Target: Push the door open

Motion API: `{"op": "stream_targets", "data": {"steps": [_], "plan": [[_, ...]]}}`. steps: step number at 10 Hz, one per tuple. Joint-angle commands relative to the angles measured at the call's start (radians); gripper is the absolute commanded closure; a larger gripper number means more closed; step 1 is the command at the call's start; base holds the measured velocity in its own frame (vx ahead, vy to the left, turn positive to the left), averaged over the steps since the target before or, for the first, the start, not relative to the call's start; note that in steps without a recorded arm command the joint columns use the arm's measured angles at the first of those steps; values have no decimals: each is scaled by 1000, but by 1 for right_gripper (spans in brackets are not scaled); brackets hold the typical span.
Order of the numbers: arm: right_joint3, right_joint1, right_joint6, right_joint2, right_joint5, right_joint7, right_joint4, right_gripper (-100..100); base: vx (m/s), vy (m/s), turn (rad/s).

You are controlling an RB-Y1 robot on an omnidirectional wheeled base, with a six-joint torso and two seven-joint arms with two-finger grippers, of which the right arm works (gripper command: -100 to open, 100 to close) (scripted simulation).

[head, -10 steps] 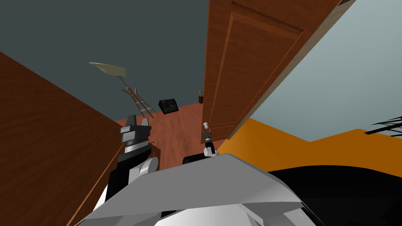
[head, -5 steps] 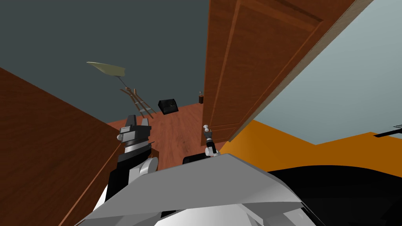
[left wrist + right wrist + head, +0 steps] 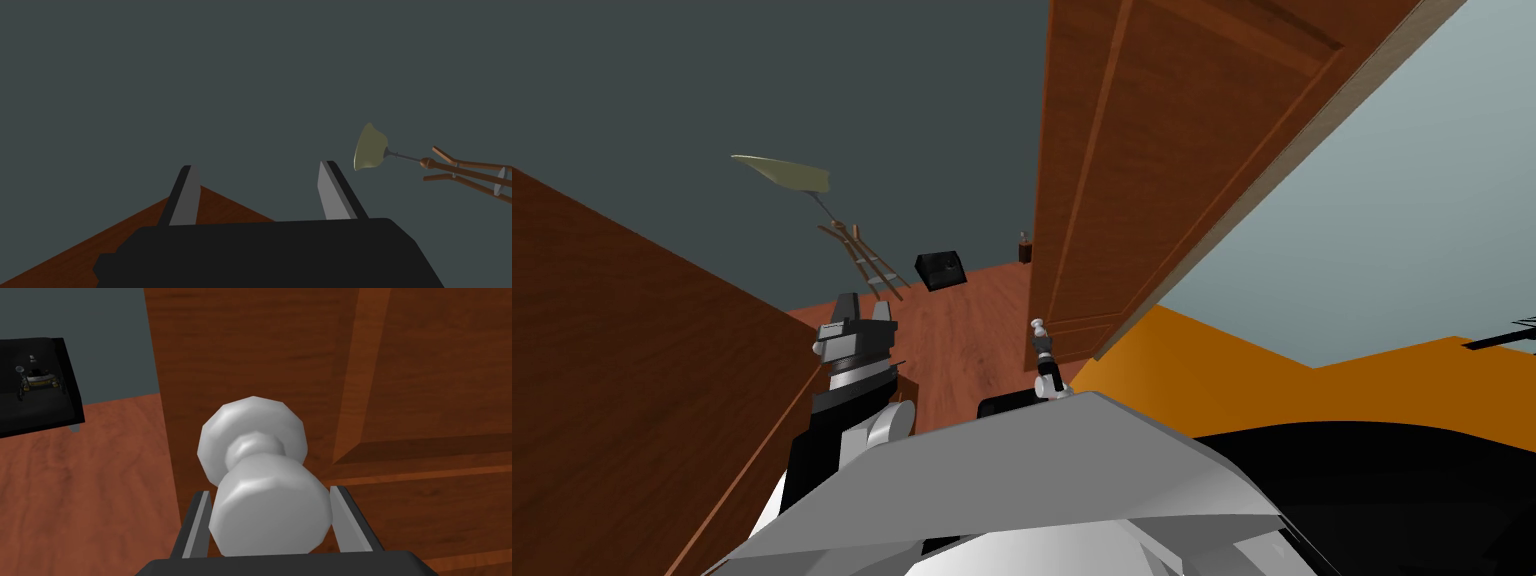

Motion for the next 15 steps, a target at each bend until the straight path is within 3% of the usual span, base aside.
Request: {"op": "stream_targets", "data": {"steps": [1,8,10,15], "plan": [[-1,-2,-4,0,0,0,-2,100,-5,-2,1],[-56,-8,-11,-32,-33,11,9,100,198,34,-23],[-56,-8,-11,-32,-33,11,9,100,115,31,-7],[-106,-16,-20,-40,-63,20,16,100,143,33,-41]]}}
